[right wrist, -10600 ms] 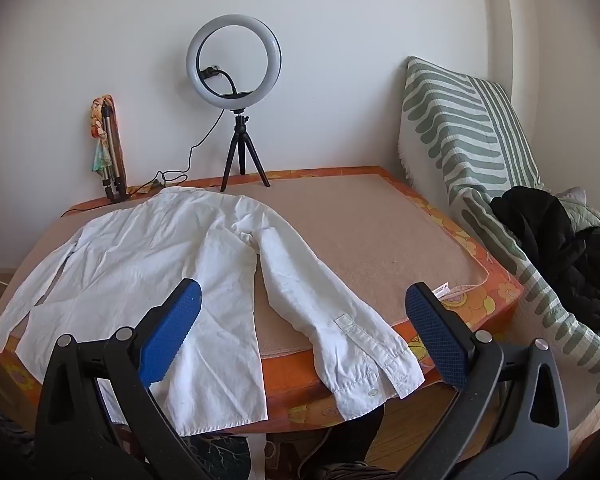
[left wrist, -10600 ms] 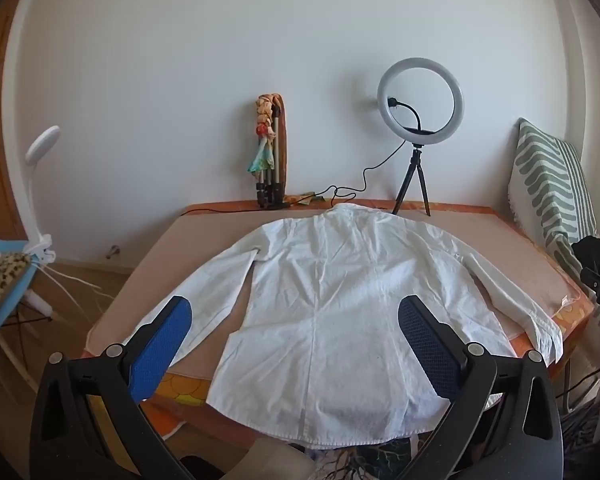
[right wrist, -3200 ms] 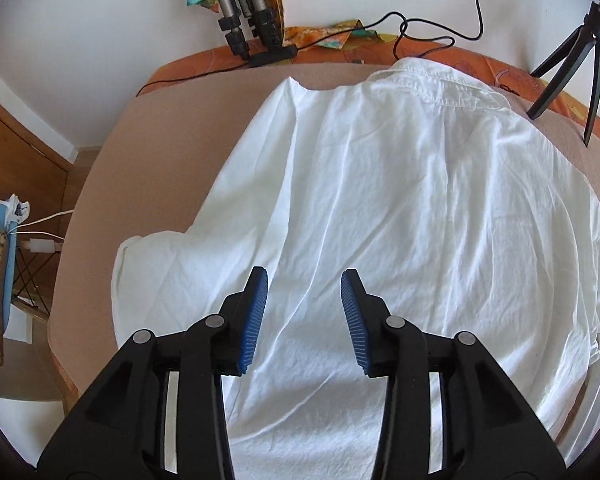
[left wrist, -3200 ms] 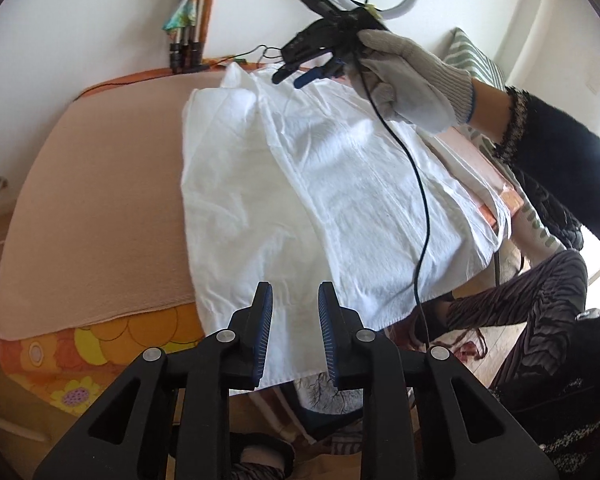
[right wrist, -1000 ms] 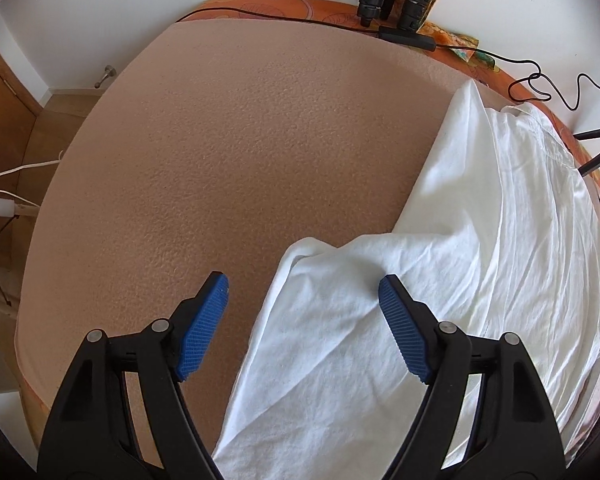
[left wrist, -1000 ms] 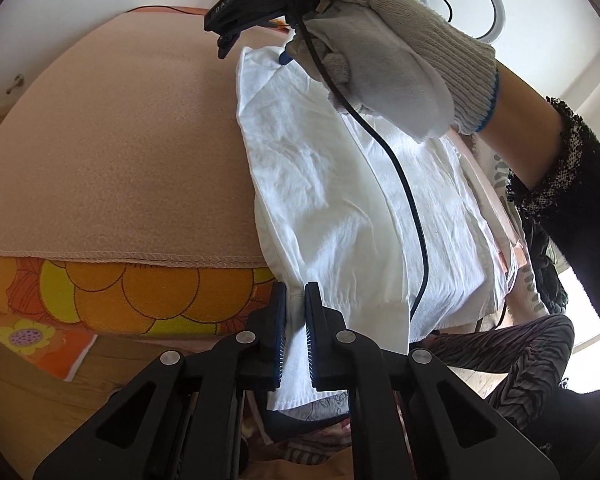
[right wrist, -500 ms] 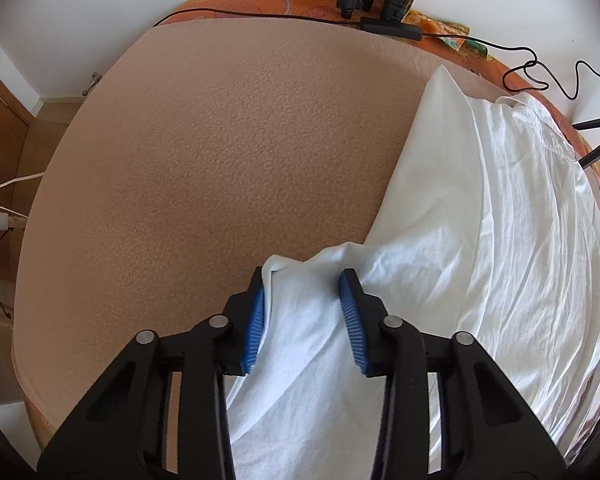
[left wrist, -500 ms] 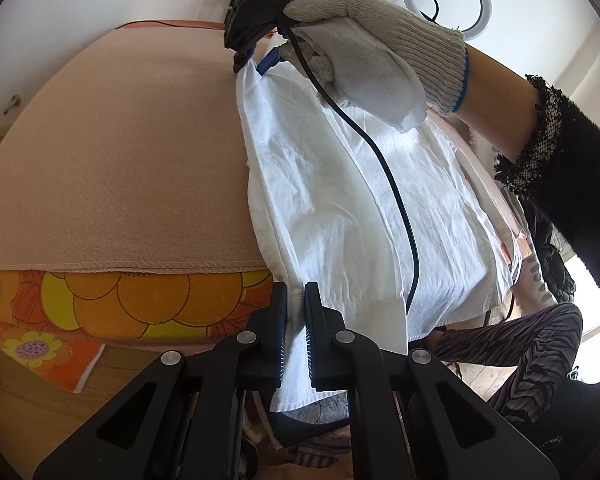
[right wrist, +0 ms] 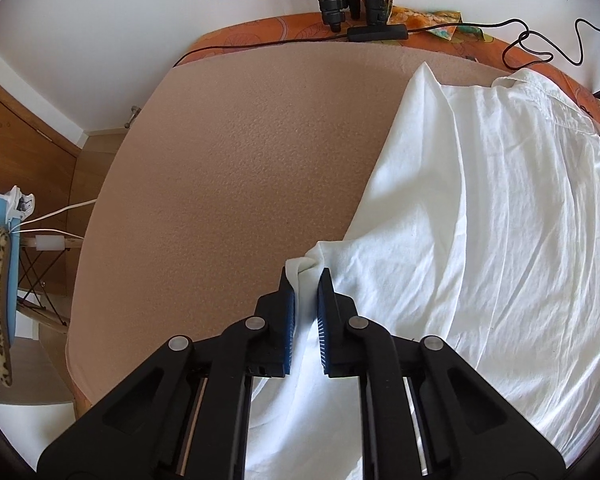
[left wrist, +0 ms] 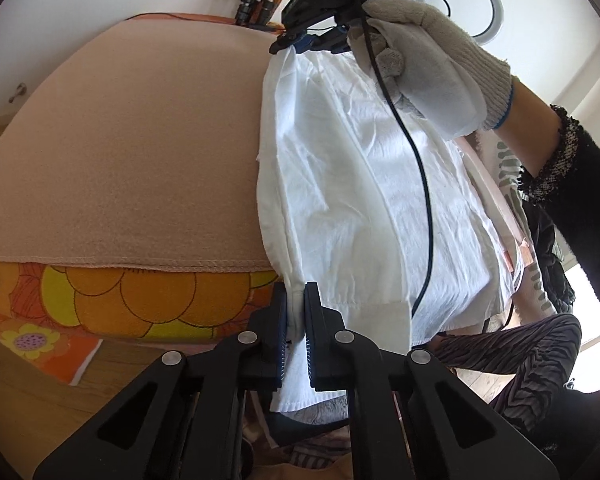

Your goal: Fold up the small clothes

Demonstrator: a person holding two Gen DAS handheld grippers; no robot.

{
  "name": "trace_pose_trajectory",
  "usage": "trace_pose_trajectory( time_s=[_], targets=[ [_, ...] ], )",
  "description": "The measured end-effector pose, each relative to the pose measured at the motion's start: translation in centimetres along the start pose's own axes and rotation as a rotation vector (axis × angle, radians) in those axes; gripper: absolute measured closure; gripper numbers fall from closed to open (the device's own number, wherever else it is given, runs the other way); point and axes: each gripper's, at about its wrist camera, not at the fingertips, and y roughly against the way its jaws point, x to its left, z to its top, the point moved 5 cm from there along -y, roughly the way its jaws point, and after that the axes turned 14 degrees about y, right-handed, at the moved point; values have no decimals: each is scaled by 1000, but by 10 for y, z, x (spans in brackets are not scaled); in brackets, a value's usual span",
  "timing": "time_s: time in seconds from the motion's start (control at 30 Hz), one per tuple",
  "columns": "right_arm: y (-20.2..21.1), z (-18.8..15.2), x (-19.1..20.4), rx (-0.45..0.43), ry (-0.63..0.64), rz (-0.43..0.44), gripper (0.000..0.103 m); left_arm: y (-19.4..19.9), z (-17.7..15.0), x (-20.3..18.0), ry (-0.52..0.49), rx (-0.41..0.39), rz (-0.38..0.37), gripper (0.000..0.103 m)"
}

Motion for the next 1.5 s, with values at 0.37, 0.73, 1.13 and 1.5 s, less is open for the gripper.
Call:
trace_pose_trajectory(
  time_s=[0.37,0.73,1.13,1.5],
  targets=[
    [60,-12,-52,-108,-93,113,93,5,-5,-78,-214,-10,-125,97],
    [71,-55,-124,-86,-154,66,93,-36,-27,-124,-309,122,-161,97],
    [34,-68,-140,0,-95,-71,93,-69,-37,-146,-313,220,-164,97],
    [66,-81,-151,-46,-88,-47,44,-51,-55,-160,-392,215,-168,66]
  ],
)
